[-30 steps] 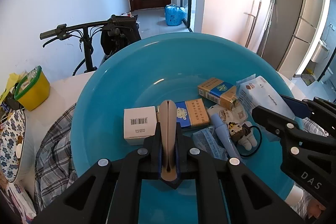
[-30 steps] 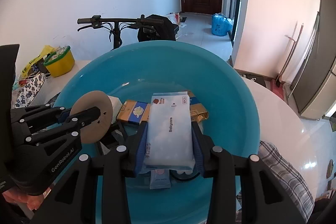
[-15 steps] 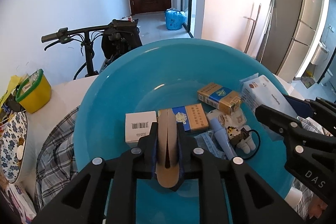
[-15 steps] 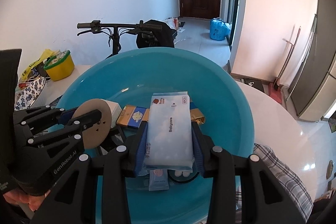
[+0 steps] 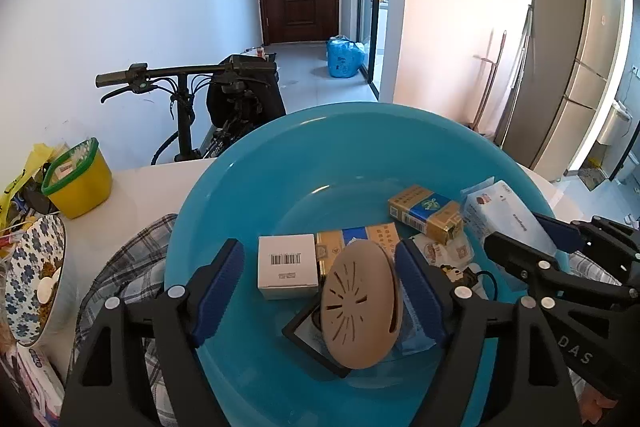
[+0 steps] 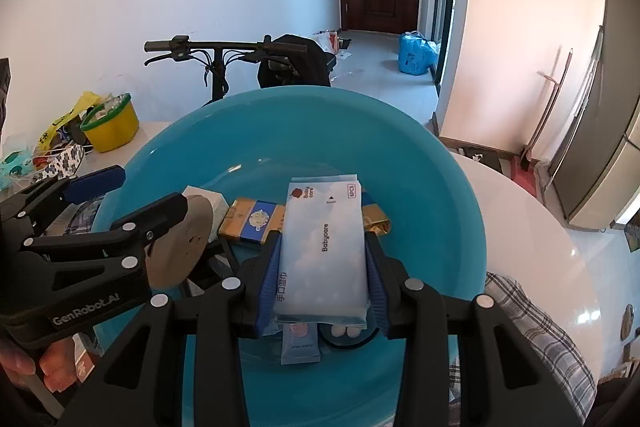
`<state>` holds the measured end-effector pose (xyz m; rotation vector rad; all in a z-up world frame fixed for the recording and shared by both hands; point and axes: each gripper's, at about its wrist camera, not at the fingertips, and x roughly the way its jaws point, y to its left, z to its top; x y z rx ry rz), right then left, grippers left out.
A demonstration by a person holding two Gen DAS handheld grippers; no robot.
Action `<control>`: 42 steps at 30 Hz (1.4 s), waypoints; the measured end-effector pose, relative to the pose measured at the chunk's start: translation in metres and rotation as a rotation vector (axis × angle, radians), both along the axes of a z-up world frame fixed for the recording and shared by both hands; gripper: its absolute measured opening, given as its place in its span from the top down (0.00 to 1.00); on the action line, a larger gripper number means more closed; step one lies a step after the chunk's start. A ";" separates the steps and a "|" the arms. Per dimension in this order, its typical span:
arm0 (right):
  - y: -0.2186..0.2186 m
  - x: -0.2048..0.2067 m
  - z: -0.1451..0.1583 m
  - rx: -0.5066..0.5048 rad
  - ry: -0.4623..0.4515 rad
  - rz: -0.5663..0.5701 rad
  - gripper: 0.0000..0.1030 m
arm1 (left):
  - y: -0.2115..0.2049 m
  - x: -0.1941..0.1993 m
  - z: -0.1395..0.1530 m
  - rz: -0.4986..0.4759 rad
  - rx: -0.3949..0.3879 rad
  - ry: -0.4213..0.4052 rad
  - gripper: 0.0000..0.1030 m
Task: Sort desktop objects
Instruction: 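Open the left gripper to drop the wooden disc into the basin while the right gripper releases the wet-wipe pack, then raise both open grippers away from the turquoise basin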
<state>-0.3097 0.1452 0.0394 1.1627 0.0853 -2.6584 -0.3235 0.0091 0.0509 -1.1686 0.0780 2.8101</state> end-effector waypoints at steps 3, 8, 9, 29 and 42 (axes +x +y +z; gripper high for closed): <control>0.000 -0.001 -0.002 -0.004 -0.006 0.001 0.63 | 0.002 0.001 0.001 -0.005 -0.004 0.004 0.23; 0.004 0.001 -0.001 -0.012 0.001 0.005 0.63 | 0.005 0.002 0.001 -0.001 -0.022 0.013 0.22; 0.004 0.002 0.000 -0.010 0.004 0.006 0.63 | 0.004 0.003 0.002 0.002 -0.024 0.015 0.23; 0.010 0.011 0.027 0.018 0.151 -0.084 0.09 | -0.021 0.028 0.043 0.068 0.026 0.253 0.19; 0.025 0.047 0.074 -0.028 0.354 -0.129 0.00 | -0.038 0.065 0.086 0.069 0.099 0.416 0.13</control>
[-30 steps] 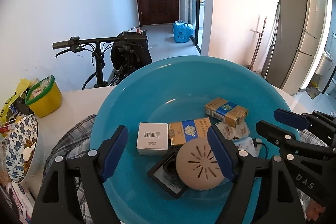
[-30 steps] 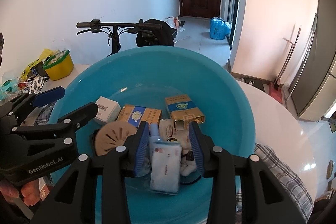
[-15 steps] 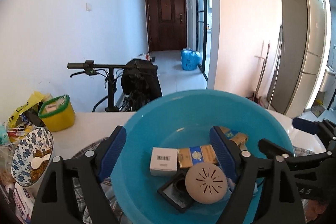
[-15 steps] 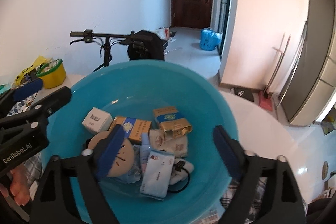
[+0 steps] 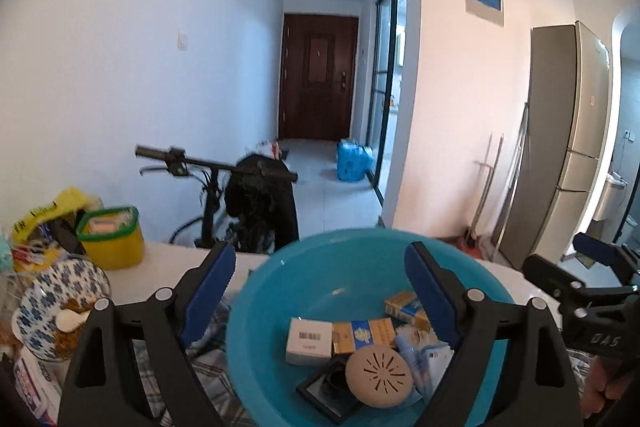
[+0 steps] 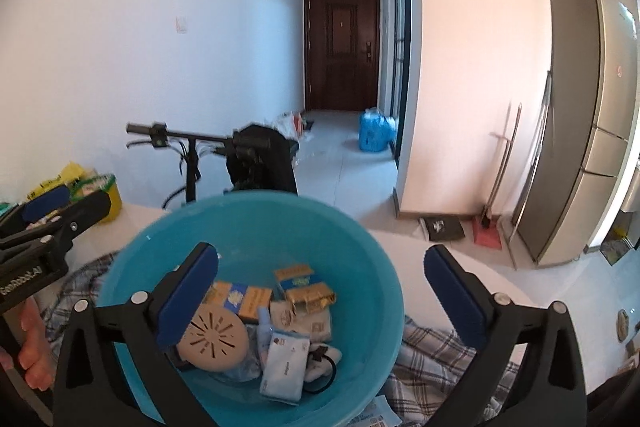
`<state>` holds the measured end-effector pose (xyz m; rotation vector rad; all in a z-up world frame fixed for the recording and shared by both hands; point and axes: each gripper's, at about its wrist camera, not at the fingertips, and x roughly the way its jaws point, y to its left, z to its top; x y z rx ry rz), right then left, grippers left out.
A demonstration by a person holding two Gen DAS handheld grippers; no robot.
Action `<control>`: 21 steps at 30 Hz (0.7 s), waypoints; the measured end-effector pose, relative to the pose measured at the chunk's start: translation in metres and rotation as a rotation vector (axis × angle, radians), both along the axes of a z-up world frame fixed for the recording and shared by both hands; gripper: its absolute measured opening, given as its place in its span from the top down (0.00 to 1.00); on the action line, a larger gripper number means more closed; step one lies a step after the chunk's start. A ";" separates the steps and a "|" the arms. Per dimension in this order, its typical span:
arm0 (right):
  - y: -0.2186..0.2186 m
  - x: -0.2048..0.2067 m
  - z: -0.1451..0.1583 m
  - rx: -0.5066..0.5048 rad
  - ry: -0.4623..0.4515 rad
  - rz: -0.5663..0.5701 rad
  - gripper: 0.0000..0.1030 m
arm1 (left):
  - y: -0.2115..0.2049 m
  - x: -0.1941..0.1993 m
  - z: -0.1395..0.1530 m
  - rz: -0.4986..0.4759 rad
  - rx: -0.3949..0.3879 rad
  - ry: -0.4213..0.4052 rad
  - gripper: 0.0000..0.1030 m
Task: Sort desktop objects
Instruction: 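Raise both open grippers away from the turquoise basin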
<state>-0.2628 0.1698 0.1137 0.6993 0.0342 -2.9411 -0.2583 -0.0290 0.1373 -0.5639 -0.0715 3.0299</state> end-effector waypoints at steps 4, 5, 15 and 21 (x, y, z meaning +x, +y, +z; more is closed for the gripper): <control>0.002 0.014 0.015 -0.018 0.053 -0.005 0.00 | 0.001 0.019 0.013 -0.005 -0.004 0.079 0.00; 0.002 0.018 0.018 -0.019 0.066 -0.006 0.00 | 0.000 0.023 0.017 -0.009 0.000 0.088 0.00; 0.002 0.049 0.048 -0.030 0.168 0.017 0.00 | 0.009 0.075 0.052 -0.034 -0.048 0.182 0.00; 0.006 0.084 0.069 -0.039 0.261 0.018 0.00 | 0.010 0.119 0.075 -0.072 0.001 0.244 0.00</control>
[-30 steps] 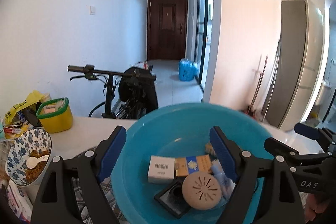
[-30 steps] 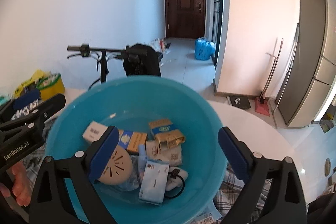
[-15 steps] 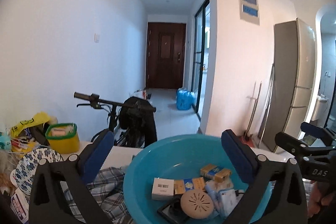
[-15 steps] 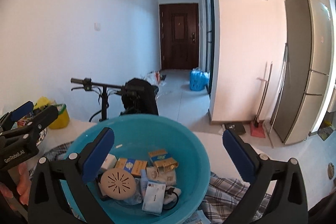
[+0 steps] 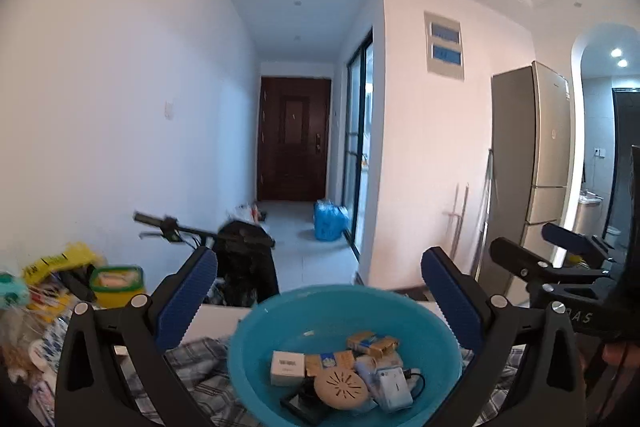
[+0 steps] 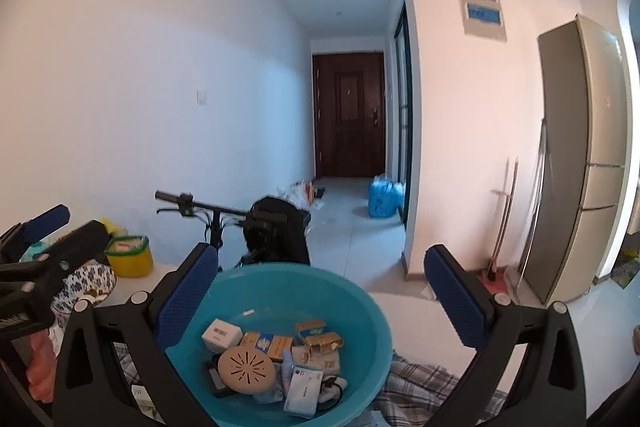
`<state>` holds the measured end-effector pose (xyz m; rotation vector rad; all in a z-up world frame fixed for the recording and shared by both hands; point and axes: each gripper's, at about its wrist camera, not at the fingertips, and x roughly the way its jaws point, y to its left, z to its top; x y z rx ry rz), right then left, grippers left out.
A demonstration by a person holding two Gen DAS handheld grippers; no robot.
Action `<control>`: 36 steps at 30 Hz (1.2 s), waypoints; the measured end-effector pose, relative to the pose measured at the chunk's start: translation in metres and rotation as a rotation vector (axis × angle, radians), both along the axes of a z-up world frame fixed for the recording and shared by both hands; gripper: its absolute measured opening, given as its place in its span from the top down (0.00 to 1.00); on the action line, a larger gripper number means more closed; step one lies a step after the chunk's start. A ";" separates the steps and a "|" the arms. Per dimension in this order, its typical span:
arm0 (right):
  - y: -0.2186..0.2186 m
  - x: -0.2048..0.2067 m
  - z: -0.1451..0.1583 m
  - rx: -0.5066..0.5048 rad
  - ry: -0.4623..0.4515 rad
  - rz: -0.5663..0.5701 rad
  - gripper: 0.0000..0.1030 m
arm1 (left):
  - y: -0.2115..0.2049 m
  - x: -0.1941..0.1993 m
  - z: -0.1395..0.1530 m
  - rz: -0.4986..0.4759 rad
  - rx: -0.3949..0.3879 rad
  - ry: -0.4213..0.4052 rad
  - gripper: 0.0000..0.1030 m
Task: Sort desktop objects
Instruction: 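Raise both open grippers away from the turquoise basin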
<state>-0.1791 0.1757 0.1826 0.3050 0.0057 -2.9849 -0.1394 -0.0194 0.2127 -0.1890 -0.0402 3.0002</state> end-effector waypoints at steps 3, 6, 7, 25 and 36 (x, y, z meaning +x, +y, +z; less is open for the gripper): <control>0.004 0.020 0.010 -0.005 0.039 -0.010 0.00 | 0.000 0.022 0.009 0.041 -0.013 0.044 0.00; 0.006 0.037 0.013 -0.018 0.066 -0.022 0.00 | -0.002 0.037 0.016 0.048 -0.017 0.048 0.00; 0.006 0.042 0.013 -0.017 0.066 -0.019 0.00 | -0.001 0.041 0.018 0.051 -0.023 0.049 0.00; 0.021 0.122 -0.012 -0.047 0.067 -0.008 0.00 | 0.015 0.129 0.000 0.027 -0.061 0.097 0.00; 0.021 0.133 -0.030 -0.059 0.027 0.018 0.00 | 0.026 0.133 -0.023 -0.007 -0.086 0.050 0.00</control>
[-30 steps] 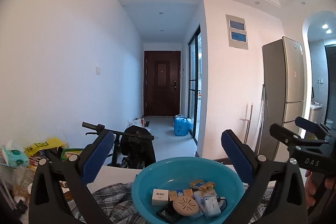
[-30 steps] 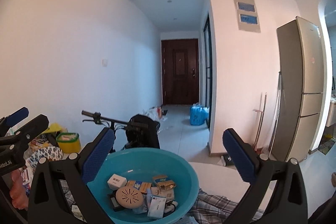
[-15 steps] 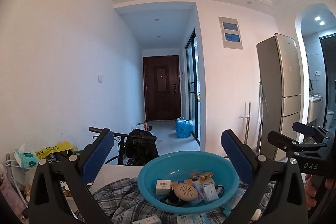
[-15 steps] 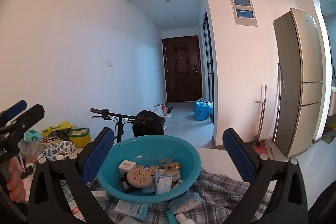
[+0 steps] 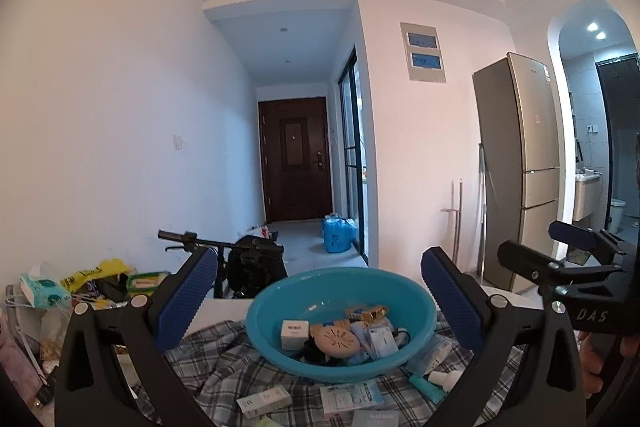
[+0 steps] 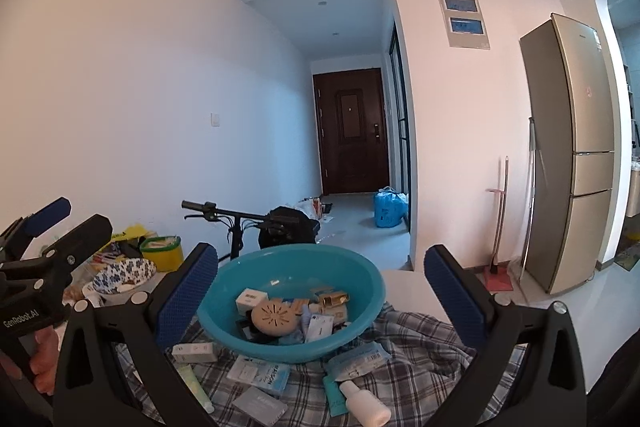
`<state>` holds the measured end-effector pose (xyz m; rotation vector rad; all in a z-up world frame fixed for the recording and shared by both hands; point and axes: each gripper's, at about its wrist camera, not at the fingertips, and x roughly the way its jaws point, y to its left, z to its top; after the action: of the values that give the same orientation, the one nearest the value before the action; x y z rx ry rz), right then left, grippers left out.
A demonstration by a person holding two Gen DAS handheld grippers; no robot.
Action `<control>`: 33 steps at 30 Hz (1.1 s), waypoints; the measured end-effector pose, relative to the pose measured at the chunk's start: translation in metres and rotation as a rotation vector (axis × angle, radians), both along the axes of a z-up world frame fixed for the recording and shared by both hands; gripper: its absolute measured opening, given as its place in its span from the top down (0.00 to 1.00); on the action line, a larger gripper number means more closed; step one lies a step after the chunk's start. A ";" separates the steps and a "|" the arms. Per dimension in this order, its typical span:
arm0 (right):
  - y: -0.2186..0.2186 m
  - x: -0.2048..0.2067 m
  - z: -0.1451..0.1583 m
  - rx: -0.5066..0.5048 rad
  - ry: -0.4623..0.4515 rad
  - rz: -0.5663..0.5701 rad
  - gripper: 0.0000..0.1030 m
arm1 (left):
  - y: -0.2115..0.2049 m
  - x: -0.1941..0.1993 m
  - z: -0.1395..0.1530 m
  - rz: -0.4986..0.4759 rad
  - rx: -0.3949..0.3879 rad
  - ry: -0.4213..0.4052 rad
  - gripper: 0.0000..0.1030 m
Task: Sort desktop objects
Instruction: 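Raise both open grippers away from the turquoise basin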
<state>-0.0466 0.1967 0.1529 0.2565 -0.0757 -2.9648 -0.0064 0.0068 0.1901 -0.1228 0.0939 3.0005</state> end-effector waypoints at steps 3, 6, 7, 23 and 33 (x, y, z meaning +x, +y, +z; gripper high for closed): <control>-0.003 -0.003 -0.009 0.007 -0.025 0.010 0.00 | 0.000 -0.006 -0.010 -0.014 0.014 -0.039 0.00; -0.004 -0.005 -0.018 0.004 -0.049 0.017 0.00 | -0.001 -0.013 -0.022 -0.035 0.024 -0.089 0.00; -0.003 -0.006 -0.020 0.005 -0.055 0.016 0.00 | -0.001 -0.015 -0.026 -0.036 0.024 -0.100 0.00; 0.001 0.013 -0.052 -0.005 -0.102 -0.012 0.00 | -0.007 -0.010 -0.078 -0.053 0.048 -0.194 0.00; -0.013 0.027 -0.057 0.034 -0.101 -0.012 0.00 | -0.012 -0.001 -0.082 -0.048 0.054 -0.188 0.00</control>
<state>-0.0195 0.1842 0.0960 0.4115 -0.0388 -2.9657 -0.0071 -0.0056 0.1078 -0.3898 -0.0032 2.9230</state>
